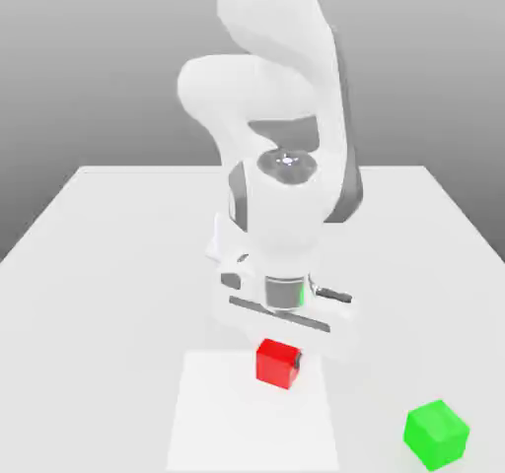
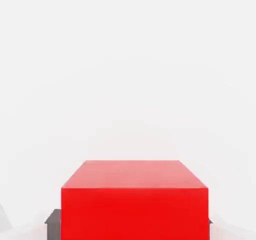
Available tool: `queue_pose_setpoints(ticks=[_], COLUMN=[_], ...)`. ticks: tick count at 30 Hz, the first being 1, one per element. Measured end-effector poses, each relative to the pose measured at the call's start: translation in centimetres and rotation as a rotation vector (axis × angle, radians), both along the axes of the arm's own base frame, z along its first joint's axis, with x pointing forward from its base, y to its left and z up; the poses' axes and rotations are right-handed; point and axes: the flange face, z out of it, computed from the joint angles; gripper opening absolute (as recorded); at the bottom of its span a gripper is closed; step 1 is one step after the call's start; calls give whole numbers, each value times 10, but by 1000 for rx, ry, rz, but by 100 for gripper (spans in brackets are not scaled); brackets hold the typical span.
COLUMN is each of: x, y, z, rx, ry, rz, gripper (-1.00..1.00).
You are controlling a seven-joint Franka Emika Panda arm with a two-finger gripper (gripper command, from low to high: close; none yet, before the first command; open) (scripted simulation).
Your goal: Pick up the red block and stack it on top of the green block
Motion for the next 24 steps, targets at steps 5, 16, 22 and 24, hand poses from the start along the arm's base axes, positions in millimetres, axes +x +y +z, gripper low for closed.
queue_pose_setpoints(ticks=[5, 16, 22, 24], x=[0, 75, 109, 112], y=[1, 110, 176, 181], z=[40, 74, 83, 61], rx=[-1, -14, -1, 0], ry=[0, 16, 2, 0], rz=[3, 221, 314, 319], gripper=[-100, -100, -100, -100])
